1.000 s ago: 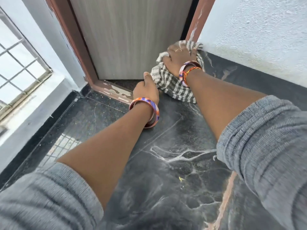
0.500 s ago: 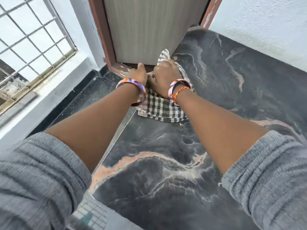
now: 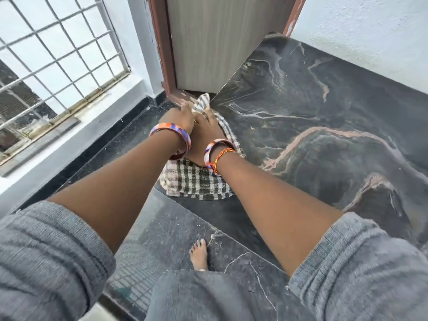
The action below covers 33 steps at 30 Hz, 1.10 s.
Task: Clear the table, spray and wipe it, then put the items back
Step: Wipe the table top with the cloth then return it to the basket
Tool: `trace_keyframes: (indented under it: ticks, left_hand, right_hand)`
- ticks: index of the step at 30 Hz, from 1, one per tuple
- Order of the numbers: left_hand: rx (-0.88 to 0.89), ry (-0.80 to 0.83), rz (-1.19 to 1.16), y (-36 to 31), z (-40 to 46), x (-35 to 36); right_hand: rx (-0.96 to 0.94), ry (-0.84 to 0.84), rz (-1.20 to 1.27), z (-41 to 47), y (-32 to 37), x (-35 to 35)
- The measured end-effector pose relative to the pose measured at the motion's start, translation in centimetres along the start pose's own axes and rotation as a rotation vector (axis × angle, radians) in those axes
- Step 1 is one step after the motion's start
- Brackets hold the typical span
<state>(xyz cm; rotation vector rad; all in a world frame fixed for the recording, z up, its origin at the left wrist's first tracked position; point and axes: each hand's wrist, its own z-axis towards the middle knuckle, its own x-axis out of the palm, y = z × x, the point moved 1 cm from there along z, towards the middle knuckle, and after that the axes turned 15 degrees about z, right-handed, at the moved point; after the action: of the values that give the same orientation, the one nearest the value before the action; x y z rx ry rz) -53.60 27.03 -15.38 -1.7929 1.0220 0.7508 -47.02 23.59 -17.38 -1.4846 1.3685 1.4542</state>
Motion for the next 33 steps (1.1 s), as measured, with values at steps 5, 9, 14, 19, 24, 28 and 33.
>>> trace_keyframes:
  ticks: [5, 9, 14, 19, 24, 28, 33]
  left_hand:
    - [0.141, -0.111, 0.152, 4.6, -5.3, 0.7]
    - [0.319, -0.149, 0.234, 6.5, -9.7, 2.5]
    - [0.461, -0.167, 0.353, 6.0, -13.2, 5.4]
    - [0.698, -0.099, 0.458, 2.4, -17.6, 8.6]
    - [0.944, 0.014, 0.562, -1.9, -22.1, 12.1]
    - [1.083, 0.062, 0.591, -4.2, -24.9, 14.2]
    - [1.134, 0.054, 0.554, -4.8, -25.3, 14.8]
  right_hand:
    - [0.034, 0.012, 0.036, -4.6, 4.0, 2.1]
    - [0.081, -0.002, 0.049, -8.5, 5.2, 3.5]
    - [0.118, -0.032, 0.050, -15.4, 3.8, 4.8]
    - [0.251, -0.098, 0.101, -24.0, 0.3, 5.4]
    - [0.440, -0.161, 0.136, -33.4, -3.6, 6.3]
    - [0.713, -0.265, 0.151, -43.0, -7.1, 7.8]
    - [1.040, -0.323, 0.149, -49.4, -8.7, 8.9]
